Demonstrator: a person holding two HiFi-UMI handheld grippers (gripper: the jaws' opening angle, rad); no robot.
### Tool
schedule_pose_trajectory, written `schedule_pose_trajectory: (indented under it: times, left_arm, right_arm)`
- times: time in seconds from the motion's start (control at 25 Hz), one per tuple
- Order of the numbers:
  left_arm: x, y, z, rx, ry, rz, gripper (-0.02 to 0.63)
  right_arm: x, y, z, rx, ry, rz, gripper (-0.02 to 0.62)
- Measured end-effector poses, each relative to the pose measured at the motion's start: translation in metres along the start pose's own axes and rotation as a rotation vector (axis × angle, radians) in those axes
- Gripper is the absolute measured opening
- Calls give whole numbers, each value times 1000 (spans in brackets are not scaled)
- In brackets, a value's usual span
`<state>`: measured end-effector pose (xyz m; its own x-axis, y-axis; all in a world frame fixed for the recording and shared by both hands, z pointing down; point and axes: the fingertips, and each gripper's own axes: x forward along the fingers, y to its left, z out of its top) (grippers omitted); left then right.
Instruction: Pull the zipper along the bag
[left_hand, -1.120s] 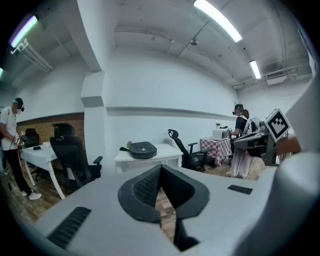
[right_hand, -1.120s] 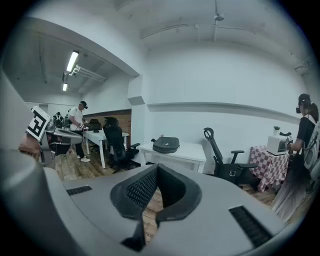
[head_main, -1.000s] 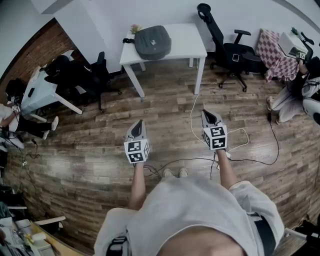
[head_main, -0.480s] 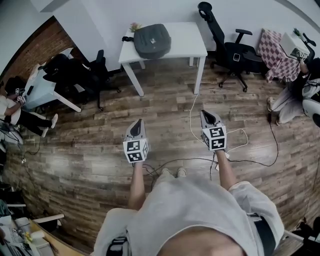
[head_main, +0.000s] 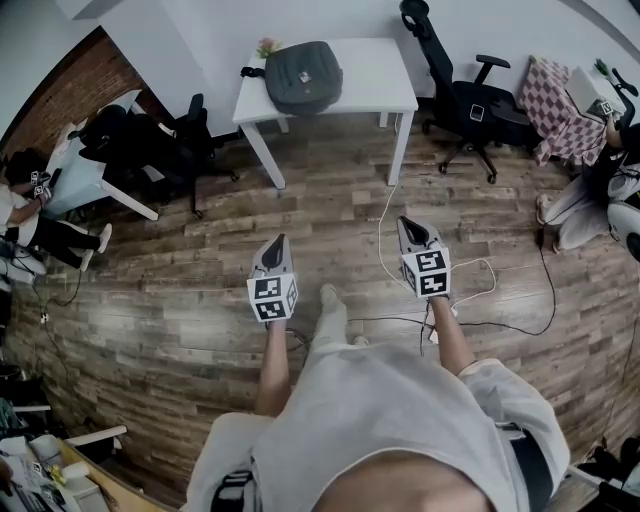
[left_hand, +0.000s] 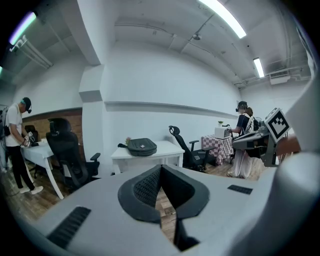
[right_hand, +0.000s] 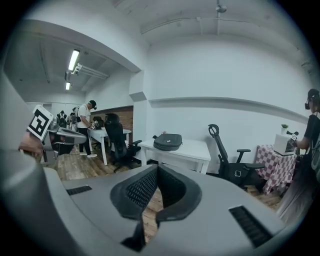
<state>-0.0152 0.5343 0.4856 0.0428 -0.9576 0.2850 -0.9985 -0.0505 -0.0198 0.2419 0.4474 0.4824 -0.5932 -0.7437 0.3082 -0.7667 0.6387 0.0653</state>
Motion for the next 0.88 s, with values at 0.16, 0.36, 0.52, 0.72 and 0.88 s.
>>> schedule_pose_trajectory:
  times: [0.16,0.36,0.52,0.72,0.88]
  left_arm:
    - [32,8,3,5,8,-15,26]
    - [81,30,7,-1,7,-25,26]
    - [124,58,13,-23,13,-32,26]
    - [183,97,31,-35,9,-53,26]
    - [232,130,60,-36,-16,-69,26]
  right_arm:
    - [30,-9,4,3,10,3,12]
    - [77,-21,9,-13,21,-1,14]
    - [124,-28,18,-24,38,-8,14]
    - [186,-37,49,-26,43,-15,14]
    - [232,-51,80,-41,27,-38,14]
